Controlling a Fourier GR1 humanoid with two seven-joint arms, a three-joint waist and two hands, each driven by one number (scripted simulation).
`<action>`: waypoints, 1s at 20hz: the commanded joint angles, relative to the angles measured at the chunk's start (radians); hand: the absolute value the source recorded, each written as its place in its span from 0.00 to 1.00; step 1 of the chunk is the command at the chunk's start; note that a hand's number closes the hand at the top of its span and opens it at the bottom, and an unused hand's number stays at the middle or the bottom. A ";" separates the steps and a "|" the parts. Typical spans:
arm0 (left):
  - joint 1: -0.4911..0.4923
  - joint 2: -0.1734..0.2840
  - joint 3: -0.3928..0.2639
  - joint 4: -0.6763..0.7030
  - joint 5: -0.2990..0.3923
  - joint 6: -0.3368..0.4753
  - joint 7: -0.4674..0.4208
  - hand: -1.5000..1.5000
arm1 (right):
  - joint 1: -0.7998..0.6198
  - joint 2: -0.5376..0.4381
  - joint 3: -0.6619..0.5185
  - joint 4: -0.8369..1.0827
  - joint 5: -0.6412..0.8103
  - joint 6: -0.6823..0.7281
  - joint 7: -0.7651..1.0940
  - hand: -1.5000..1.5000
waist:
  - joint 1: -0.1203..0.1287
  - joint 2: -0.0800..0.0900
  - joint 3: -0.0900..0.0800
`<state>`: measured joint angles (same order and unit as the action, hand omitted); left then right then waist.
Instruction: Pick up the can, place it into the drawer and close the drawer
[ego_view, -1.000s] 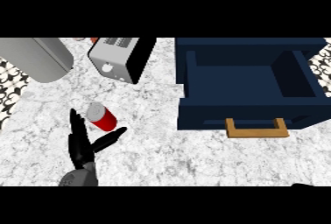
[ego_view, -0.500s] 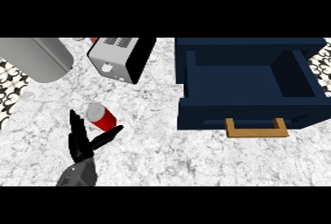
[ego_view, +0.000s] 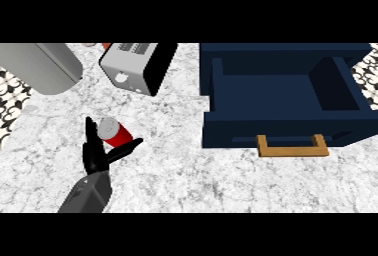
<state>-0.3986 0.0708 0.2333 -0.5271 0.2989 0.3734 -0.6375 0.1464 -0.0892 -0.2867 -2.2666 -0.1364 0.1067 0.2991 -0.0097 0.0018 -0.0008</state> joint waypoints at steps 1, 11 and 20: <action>-0.048 -0.006 -0.031 0.018 -0.015 -0.028 0.042 0.00 | 0.011 -0.018 -0.051 0.040 -0.029 0.031 -0.033 0.00 | 0.001 -0.001 0.001; -0.190 0.043 0.037 0.206 0.019 -0.192 -0.064 1.00 | 0.008 0.039 0.041 -0.024 0.066 -0.022 0.011 0.00 | -0.007 0.002 0.000; -0.235 0.017 -0.006 0.191 -0.013 -0.264 -0.085 1.00 | -0.056 -0.020 -0.040 0.038 0.009 -0.003 0.006 0.00 | 0.004 -0.002 0.001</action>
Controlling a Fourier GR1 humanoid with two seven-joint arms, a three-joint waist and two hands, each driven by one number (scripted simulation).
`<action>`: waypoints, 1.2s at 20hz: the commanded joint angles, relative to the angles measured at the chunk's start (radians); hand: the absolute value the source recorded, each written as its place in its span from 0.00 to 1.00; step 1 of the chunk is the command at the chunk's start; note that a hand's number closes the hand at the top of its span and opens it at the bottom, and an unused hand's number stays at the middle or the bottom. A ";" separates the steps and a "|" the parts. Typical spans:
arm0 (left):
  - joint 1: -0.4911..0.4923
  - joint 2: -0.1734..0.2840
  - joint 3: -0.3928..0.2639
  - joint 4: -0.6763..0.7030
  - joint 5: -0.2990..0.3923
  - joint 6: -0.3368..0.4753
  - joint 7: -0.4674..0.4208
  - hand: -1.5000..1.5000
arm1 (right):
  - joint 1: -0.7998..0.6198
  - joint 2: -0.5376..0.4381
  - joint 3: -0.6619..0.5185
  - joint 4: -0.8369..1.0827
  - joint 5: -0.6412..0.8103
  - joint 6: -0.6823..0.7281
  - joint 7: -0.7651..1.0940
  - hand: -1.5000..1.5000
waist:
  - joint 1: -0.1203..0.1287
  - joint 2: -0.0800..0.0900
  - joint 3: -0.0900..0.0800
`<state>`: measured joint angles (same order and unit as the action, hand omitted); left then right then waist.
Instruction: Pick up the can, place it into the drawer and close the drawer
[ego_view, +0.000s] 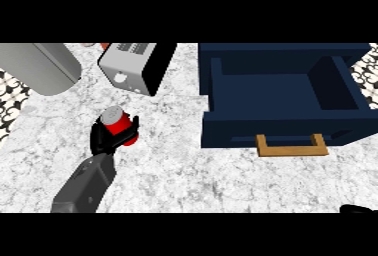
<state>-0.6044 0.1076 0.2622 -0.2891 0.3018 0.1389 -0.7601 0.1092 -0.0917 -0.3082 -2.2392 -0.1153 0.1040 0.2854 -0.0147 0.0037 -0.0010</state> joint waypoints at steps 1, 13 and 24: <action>-0.073 -0.003 -0.045 -0.007 -0.031 -0.061 0.066 1.00 | -0.079 -0.001 0.039 -0.009 0.046 -0.047 0.060 0.00 | 0.005 0.000 0.000; -0.143 -0.093 -0.169 -0.209 -0.103 -0.058 0.250 1.00 | -0.004 0.005 -0.018 0.047 0.029 -0.004 -0.049 0.00 | 0.019 -0.009 0.002; -0.276 -0.107 -0.307 -0.588 -0.083 0.058 0.693 1.00 | -0.092 -0.035 -0.021 0.042 0.046 -0.039 0.044 0.00 | 0.025 -0.010 0.002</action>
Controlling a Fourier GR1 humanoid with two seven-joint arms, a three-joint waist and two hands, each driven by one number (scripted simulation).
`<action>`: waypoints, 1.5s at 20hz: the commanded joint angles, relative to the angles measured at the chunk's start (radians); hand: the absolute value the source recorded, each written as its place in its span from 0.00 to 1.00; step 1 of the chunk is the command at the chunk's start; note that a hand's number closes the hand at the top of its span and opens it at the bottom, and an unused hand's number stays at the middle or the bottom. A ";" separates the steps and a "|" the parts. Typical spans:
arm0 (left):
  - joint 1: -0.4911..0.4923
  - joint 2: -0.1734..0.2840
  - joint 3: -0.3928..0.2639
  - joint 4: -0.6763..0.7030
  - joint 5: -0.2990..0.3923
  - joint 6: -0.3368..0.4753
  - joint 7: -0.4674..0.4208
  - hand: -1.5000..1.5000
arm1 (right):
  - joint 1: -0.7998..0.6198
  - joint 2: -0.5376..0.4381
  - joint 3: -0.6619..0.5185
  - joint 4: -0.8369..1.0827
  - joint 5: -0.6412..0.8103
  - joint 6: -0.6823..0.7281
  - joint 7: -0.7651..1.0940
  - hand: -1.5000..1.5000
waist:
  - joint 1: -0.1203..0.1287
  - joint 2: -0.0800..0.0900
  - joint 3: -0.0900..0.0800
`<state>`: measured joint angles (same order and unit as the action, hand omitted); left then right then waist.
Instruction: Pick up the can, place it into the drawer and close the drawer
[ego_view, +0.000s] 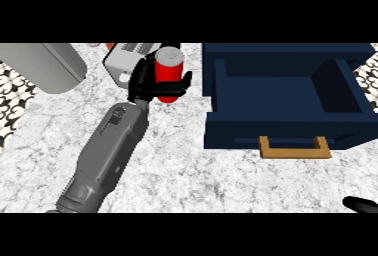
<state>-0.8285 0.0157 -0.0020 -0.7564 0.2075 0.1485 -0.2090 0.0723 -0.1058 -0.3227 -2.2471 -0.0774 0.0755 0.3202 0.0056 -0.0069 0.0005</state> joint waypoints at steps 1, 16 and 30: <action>-0.061 -0.010 -0.025 -0.131 -0.010 0.049 0.148 1.00 | -0.002 0.011 0.025 0.004 0.042 -0.008 -0.013 0.00 | -0.003 0.003 0.000; -0.437 -0.016 -0.125 -0.080 0.009 0.250 0.447 1.00 | 0.005 0.015 0.007 0.007 -0.008 0.014 -0.035 0.00 | -0.032 0.008 0.000; -0.713 -0.016 -0.221 0.271 0.146 0.329 0.391 1.00 | -0.040 -0.009 0.014 -0.024 -0.013 0.000 0.035 0.00 | -0.070 0.019 0.002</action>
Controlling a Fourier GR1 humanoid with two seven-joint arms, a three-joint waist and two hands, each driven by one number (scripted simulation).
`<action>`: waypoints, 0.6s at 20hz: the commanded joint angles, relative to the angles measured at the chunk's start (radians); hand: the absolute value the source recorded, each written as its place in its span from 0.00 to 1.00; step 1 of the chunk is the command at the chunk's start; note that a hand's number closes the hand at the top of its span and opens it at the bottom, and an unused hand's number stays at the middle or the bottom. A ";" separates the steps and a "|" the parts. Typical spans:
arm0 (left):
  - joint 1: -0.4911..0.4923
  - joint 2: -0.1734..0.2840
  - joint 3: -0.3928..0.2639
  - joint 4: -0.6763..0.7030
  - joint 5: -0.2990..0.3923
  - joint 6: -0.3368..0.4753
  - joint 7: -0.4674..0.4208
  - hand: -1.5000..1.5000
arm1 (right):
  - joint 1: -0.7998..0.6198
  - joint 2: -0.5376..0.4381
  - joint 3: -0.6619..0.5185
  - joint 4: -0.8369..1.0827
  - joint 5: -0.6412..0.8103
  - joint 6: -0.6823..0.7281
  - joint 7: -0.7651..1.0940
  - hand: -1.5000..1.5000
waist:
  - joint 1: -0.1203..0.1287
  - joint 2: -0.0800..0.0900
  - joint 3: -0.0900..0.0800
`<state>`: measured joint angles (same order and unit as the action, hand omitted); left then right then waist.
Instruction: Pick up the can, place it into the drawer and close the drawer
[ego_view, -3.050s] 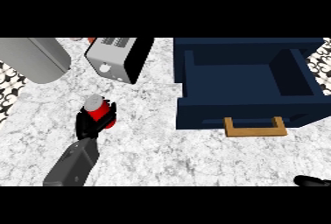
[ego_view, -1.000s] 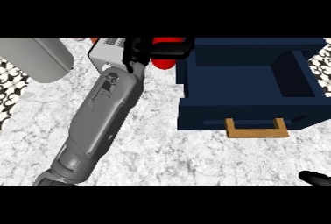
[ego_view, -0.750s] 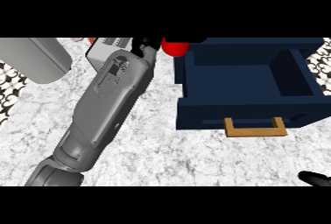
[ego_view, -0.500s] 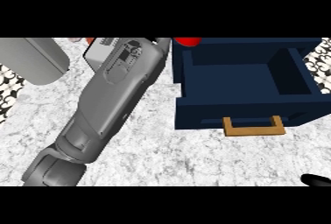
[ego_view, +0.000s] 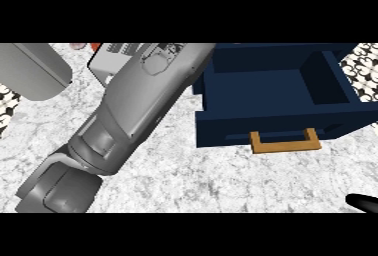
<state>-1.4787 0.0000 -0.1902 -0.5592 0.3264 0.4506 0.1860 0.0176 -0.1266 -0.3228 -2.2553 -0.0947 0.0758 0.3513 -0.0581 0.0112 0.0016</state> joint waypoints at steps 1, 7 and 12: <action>-0.095 0.000 -0.002 0.105 0.039 0.010 -0.010 1.00 | -0.005 -0.026 -0.045 -0.009 -0.059 0.015 0.011 0.00 | -0.019 0.004 0.001; -0.117 0.000 -0.099 0.170 0.086 0.096 -0.047 1.00 | -0.051 -0.021 0.009 0.015 -0.005 -0.002 0.027 0.00 | -0.036 0.010 0.002; -0.154 0.000 -0.103 0.217 0.127 0.158 -0.046 0.00 | -0.064 -0.031 0.015 0.046 0.000 0.009 0.017 0.00 | -0.044 0.013 0.002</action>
<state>-1.5912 0.0001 -0.2871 -0.3841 0.4251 0.5656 0.1343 -0.0349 -0.1396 -0.2999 -2.2256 -0.0834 0.0736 0.3613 -0.0915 0.0215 0.0032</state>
